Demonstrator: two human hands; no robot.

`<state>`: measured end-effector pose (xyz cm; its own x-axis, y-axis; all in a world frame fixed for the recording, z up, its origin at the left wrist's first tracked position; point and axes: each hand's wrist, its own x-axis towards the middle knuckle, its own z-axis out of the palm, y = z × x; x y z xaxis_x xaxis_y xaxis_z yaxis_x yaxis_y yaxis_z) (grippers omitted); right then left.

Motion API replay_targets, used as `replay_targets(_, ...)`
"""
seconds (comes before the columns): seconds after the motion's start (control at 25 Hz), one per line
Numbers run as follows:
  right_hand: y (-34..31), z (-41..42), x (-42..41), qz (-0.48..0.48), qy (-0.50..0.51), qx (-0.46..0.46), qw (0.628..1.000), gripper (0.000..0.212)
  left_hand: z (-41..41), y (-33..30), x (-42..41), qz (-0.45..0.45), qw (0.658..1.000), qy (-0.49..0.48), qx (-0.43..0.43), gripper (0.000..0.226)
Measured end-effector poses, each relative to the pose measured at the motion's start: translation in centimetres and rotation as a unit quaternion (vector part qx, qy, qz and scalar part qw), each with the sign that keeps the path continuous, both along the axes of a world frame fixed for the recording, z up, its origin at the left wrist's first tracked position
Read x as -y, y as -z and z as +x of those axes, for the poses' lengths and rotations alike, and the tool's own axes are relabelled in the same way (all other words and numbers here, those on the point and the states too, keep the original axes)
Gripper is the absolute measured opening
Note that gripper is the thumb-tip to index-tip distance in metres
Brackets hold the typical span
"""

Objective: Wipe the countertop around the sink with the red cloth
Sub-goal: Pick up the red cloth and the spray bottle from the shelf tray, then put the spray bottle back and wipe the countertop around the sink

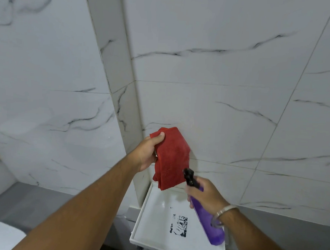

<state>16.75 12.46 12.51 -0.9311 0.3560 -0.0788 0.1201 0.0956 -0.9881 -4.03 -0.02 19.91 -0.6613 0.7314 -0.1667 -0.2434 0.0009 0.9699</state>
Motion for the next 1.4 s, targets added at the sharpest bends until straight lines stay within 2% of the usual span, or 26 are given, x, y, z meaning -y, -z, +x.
replay_targets(0.16,3.0,1.9,1.1,-0.001,-0.03,0.025,0.999,0.012,0.6,0.8,0.8,-0.01,1.0,-0.018,0.005,0.03)
replay_targets(0.28,1.3,0.0,0.9,-0.009,0.005,-0.04,0.999,0.003,1.6,1.9,1.3,-0.022,0.999,-0.035,0.013,0.027)
replay_targets(0.4,0.0,-2.2,-0.3,-0.013,0.075,-0.097,0.992,0.013,2.4,2.9,2.0,-0.03,0.998,-0.053,0.018,0.032)
replay_targets(0.48,1.8,-2.7,-1.2,0.033,0.094,-0.079,0.992,0.028,2.6,3.3,2.8,-0.03,0.997,-0.061,0.02,0.034)
replay_targets(0.52,3.2,-2.6,-1.4,0.046,0.098,-0.057,0.993,0.026,2.6,3.6,3.3,-0.028,0.997,-0.067,0.022,0.033)
replay_targets(0.6,6.5,-2.0,-1.2,0.034,0.123,-0.024,0.991,0.005,2.6,4.2,4.6,-0.028,0.996,-0.085,0.024,0.029)
replay_targets(0.76,12.7,-0.7,-0.4,0.019,0.212,0.009,0.977,0.01,2.1,4.8,8.0,-0.039,0.994,-0.097,0.01,0.03)
replay_targets(0.92,15.4,-0.5,0.0,0.06,0.259,-0.003,0.964,0.022,1.3,4.7,12.0,-0.058,0.995,-0.08,-0.002,0.048)
replay_targets(0.96,15.6,-0.5,0.1,0.078,0.267,0.006,0.961,0.025,1.1,4.7,13.1,-0.063,0.995,-0.073,0.0,0.05)
replay_targets(1.0,15.6,-0.6,0.3,0.109,0.284,0.028,0.952,0.041,0.8,4.8,14.3,-0.067,0.995,-0.067,0.001,0.05)
replay_targets(1.08,15.8,-0.3,0.6,0.158,0.331,0.099,0.925,0.098,0.3,4.9,16.3,-0.071,0.996,-0.054,-0.003,0.043)
replay_targets(1.12,15.9,0.3,1.0,0.17,0.371,0.131,0.904,0.118,0.2,4.9,17.3,-0.073,0.996,-0.048,-0.006,0.041)
replay_targets(1.16,15.7,1.1,1.6,0.177,0.414,0.166,0.877,0.13,0.0,4.9,18.2,-0.073,0.996,-0.045,-0.008,0.04)
replay_targets(1.2,15.7,2.3,2.4,0.176,0.458,0.205,0.847,0.134,-0.2,4.8,19.1,-0.071,0.997,-0.043,-0.005,0.04)
replay_targets(1.28,16.5,4.4,5.8,0.2,0.509,0.246,0.8,0.122,-0.8,4.3,21.2,-0.063,0.997,-0.041,0.002,0.041)
replay_targets(1.32,16.8,4.6,8.1,0.228,0.495,0.221,0.809,0.114,-1.2,4.0,22.3,-0.057,0.998,-0.038,0.009,0.041)
replay_targets(1.36,16.6,4.1,10.4,0.223,0.435,0.174,0.855,0.105,-1.5,3.8,23.3,-0.051,0.998,-0.03,0.016,0.041)
replay_targets(1.4,15.7,2.6,12.7,0.172,0.339,0.135,0.915,0.093,-1.9,3.6,24.3,-0.047,0.998,-0.017,0.024,0.039)
